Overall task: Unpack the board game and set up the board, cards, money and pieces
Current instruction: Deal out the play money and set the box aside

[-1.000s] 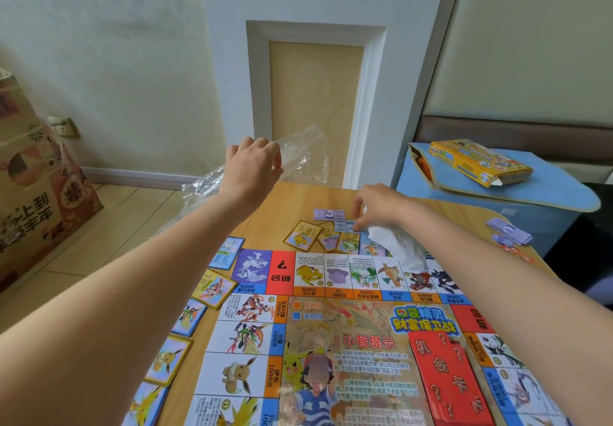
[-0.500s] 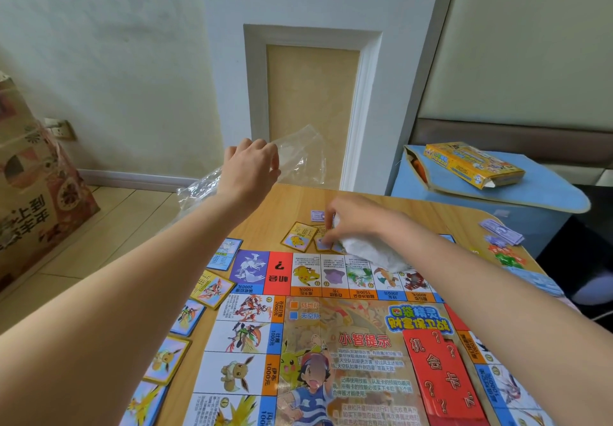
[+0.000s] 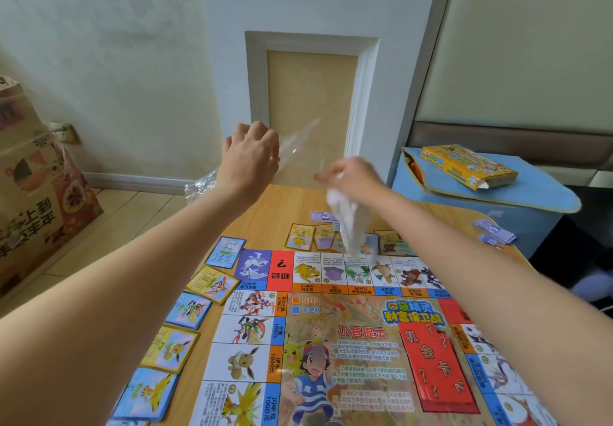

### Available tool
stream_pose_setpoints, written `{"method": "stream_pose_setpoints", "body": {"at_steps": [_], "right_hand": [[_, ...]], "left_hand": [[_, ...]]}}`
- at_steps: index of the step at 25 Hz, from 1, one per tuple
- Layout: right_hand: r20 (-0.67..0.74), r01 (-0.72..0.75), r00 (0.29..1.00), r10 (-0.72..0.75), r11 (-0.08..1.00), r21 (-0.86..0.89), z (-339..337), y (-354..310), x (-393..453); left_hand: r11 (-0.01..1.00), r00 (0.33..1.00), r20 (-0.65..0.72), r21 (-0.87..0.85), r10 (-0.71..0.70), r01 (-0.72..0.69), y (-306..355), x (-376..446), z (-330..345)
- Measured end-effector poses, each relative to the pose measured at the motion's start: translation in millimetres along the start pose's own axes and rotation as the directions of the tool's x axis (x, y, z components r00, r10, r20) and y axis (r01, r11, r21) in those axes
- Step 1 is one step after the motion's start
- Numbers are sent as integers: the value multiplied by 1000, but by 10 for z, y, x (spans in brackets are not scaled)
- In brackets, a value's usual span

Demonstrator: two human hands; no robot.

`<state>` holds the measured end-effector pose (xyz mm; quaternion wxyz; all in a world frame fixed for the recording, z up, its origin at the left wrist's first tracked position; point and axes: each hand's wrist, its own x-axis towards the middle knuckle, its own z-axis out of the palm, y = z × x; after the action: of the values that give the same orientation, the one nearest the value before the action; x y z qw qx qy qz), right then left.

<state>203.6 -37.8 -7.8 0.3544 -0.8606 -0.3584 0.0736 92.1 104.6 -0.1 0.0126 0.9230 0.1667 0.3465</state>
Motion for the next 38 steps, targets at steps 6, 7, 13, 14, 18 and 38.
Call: {"method": "stream_pose_setpoints", "body": {"at_steps": [6,7,13,14,18,38], "right_hand": [[-246,39,923,296,563,825,-984,-325,-199],[-191,49,935,299,425,904,-1035,-378,-301],[-33,-4,993,116,305,952,-1177,-813,-1261],[-103,51,988,115,388,920,-1249,-873,-1383],[-259,181,960,111,463,868,-1657,-920,-1759],[-230,126,925,304,326,937,-1815,-363,-2262]], "left_hand": [[918,973,-185,-346,138,-196,616,21,-574],[892,974,-177,-403,144,-205,757,-22,-660],[690,931,-117,-640,345,-337,1440,-333,-1024],[654,942,-126,-691,311,-308,1521,-373,-1073],[418,993,-106,-900,58,-121,1812,-516,-1363],[-299,689,723,-667,-43,682,2223,-746,-1521]]}}
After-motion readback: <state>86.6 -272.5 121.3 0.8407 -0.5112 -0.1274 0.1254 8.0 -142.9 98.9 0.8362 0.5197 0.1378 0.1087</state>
